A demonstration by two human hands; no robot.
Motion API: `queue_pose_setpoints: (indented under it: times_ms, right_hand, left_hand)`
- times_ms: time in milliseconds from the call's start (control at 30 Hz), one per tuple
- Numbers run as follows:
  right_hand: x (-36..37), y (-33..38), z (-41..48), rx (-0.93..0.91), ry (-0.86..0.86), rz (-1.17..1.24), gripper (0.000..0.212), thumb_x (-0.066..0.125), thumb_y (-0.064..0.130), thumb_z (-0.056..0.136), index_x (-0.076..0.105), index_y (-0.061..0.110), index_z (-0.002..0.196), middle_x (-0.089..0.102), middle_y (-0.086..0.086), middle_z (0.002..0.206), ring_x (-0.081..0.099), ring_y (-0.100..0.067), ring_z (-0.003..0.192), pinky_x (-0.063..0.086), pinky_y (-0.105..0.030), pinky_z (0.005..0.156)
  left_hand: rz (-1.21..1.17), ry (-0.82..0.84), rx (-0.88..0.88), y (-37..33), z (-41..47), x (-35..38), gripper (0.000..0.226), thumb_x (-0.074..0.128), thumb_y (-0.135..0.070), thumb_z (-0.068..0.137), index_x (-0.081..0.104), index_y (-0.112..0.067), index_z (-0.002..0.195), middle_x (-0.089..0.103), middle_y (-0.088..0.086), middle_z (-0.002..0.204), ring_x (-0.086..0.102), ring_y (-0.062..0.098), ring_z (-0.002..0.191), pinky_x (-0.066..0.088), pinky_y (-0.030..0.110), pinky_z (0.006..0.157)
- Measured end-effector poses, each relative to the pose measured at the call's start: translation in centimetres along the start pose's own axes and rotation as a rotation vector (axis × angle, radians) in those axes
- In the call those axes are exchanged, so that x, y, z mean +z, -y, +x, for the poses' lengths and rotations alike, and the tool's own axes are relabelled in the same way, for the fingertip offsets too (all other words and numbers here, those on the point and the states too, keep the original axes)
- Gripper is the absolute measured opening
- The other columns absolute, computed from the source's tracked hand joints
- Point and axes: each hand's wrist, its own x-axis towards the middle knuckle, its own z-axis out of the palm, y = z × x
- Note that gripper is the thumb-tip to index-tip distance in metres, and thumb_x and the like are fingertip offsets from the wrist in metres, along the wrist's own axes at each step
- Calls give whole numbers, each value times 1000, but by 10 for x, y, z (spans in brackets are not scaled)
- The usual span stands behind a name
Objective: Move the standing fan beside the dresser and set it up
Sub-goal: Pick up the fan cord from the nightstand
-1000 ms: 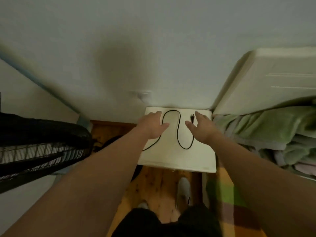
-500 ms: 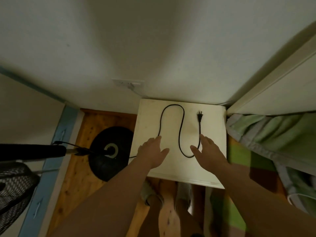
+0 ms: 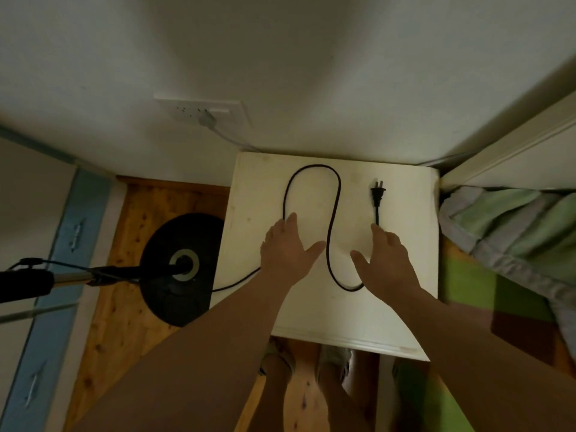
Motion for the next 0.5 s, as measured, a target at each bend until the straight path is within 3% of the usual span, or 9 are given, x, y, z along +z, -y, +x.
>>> queue_pose_setpoints:
  times_ms: [200,367,500]
  right_hand:
    - [10,-9,20,86,-59,24,56,60,29,96,36,7,143,47,-17,133,54,-35,115,49,-44,92]
    - [22,-16,24,147,-125,131,33,56,7,95,44,4,126,53,-18,114,53,-26,83,44,-34,71]
    - [31,-17,26,162,-121,228,38,52,3,95,41,5,131,59,-13,96,56,-24,76,41,-31,65]
  left_hand:
    - [-33,-91,-24,-1,13,19,110,68,-68,79,12,-19,160,14,12,165,20,33,149,27,48,119]
    - [4,-176,-62,4,17,27,112,73,-67,75,16,-19,158,23,10,160,26,31,144,28,45,116]
    - [26,-221,-80,3,18,32,109,76,-62,75,20,-16,156,31,11,151,34,31,134,33,42,111]
